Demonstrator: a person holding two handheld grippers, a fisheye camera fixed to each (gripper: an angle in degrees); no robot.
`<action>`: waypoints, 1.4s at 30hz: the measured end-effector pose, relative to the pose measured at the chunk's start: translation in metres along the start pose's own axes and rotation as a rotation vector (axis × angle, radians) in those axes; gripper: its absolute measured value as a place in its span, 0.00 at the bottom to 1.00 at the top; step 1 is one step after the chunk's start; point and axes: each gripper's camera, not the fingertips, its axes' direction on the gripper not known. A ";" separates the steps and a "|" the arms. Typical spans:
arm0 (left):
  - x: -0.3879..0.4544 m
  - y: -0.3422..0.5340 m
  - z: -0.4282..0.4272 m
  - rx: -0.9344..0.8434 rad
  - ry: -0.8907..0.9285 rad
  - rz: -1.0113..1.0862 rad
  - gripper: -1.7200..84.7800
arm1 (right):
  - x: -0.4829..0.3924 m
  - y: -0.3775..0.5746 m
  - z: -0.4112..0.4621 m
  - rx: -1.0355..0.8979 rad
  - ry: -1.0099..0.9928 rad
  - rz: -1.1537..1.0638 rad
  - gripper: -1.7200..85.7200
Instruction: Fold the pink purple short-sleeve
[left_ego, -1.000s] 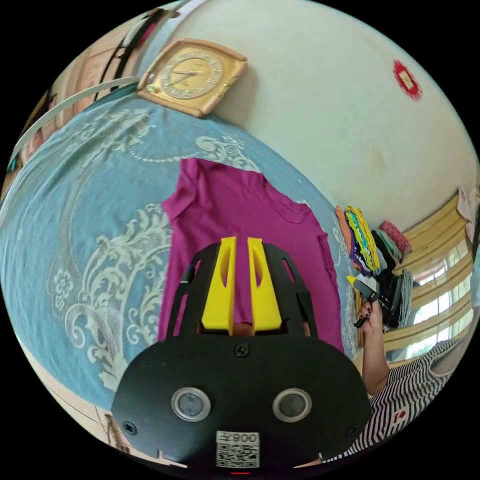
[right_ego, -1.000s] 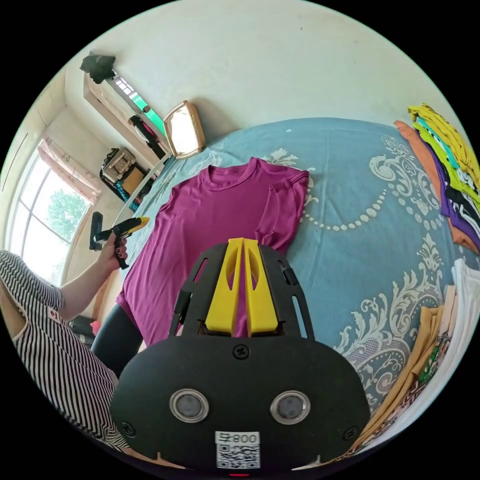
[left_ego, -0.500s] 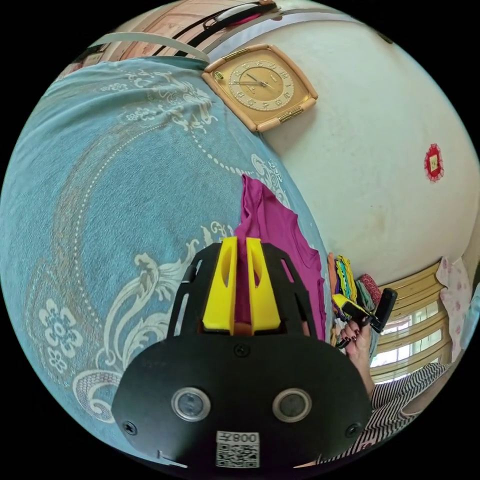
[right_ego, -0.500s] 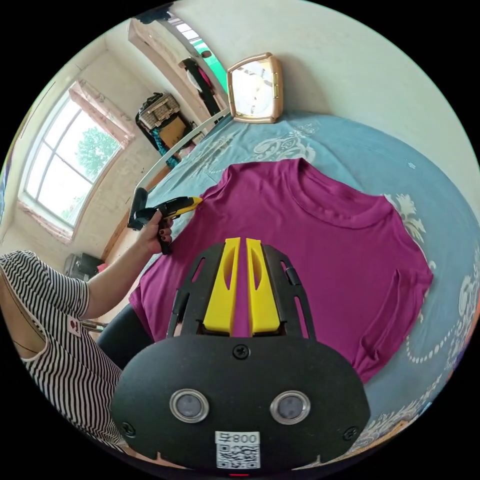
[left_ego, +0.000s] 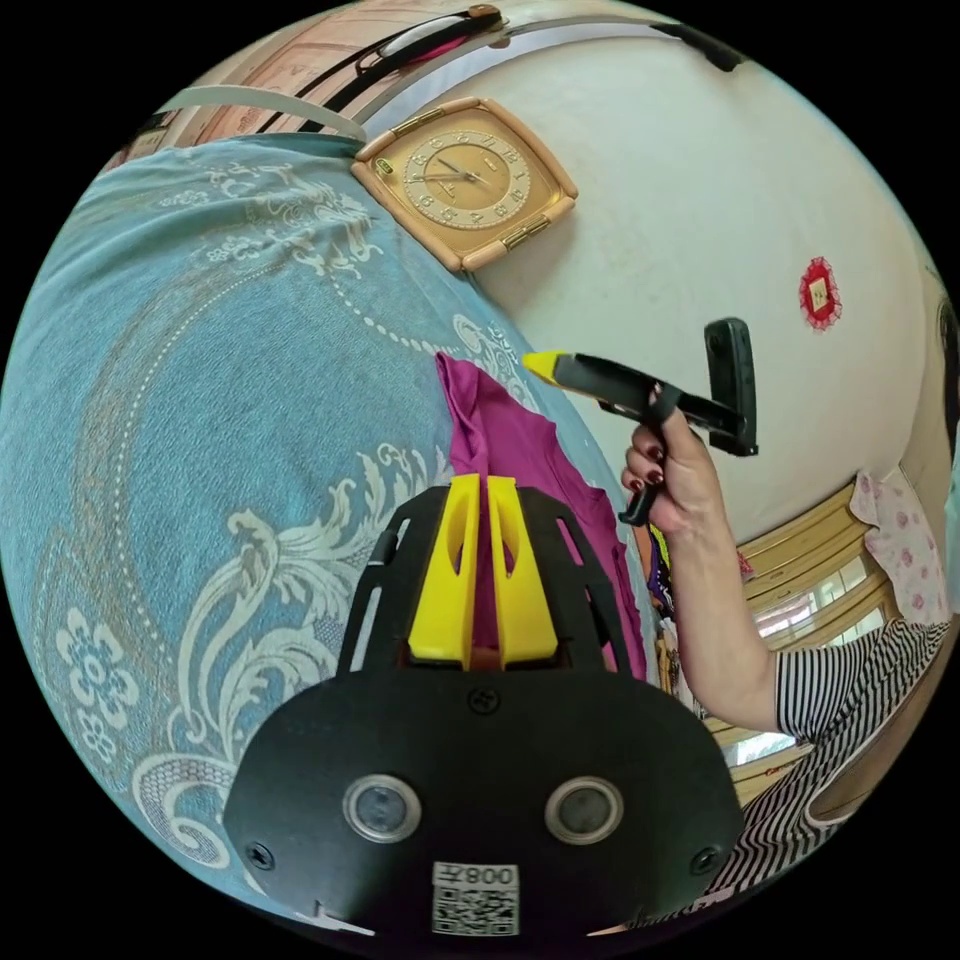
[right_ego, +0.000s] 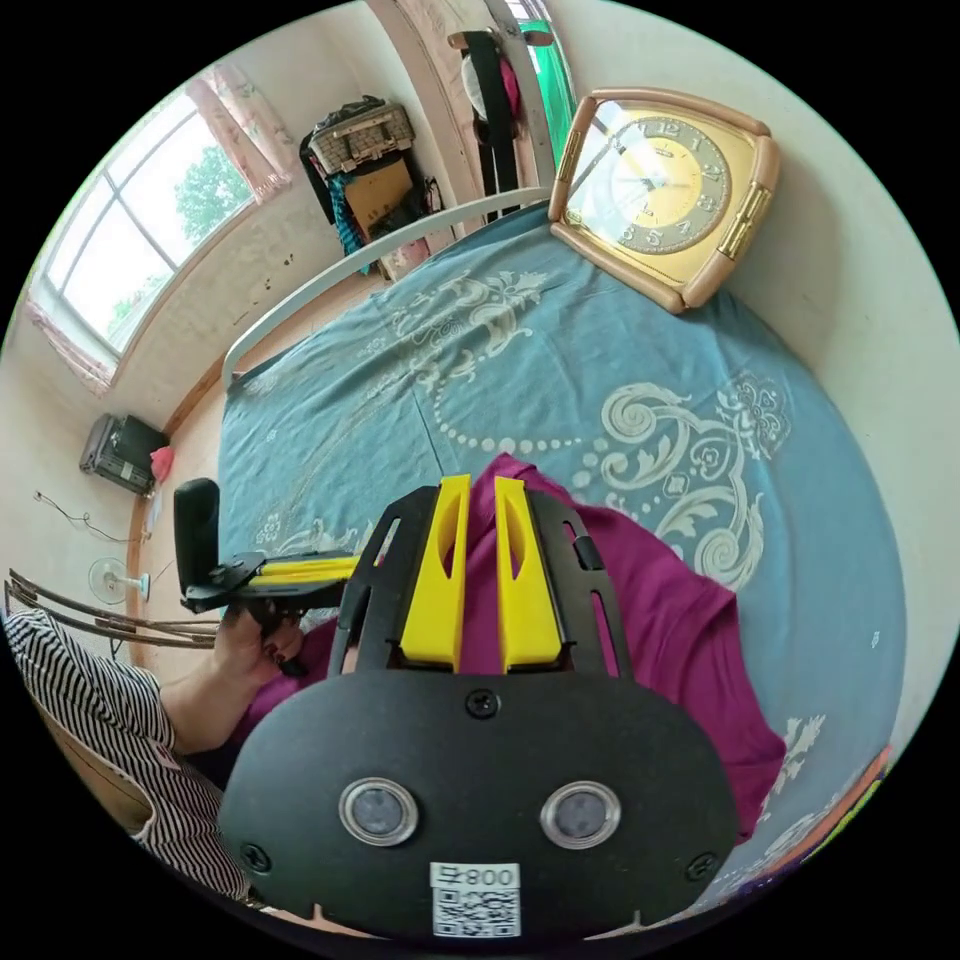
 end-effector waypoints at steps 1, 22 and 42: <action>-0.003 0.003 0.004 -0.006 0.000 0.009 0.04 | -0.004 -0.021 0.009 -0.026 0.027 -0.010 0.09; -0.003 0.008 0.076 -0.111 -0.007 0.209 0.03 | 0.041 -0.127 0.014 0.007 -0.095 0.054 0.03; 0.053 -0.035 0.164 -0.428 -0.013 0.401 0.04 | 0.122 -0.092 0.002 0.015 -0.069 0.212 0.02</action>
